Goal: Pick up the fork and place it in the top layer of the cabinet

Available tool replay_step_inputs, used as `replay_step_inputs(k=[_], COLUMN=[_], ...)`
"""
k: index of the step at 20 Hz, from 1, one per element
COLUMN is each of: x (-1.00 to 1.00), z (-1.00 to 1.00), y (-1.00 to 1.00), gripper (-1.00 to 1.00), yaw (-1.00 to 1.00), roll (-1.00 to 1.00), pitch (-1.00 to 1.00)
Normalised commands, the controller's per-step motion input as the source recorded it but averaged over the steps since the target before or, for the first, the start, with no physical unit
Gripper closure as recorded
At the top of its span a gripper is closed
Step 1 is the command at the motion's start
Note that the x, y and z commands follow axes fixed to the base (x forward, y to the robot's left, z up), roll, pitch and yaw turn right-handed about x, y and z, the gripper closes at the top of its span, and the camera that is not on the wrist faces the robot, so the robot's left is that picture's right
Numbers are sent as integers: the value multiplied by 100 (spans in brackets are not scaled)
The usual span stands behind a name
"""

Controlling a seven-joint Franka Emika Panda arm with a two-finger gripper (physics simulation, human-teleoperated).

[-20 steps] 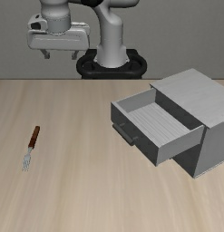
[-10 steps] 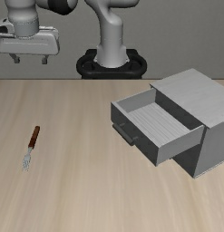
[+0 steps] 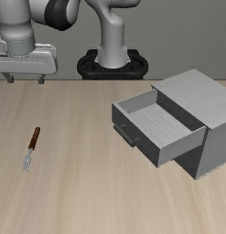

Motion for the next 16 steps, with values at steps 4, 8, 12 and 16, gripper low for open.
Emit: replay_step_inputs(k=[4,8,12,16], x=[0,0,0,0], z=[-100,-100,-100,-100], y=[0,0,0,0], gripper=[-100,-100,-100,-100], yaw=[0,0,0,0], roll=[0,0,0,0], pitch=[0,0,0,0])
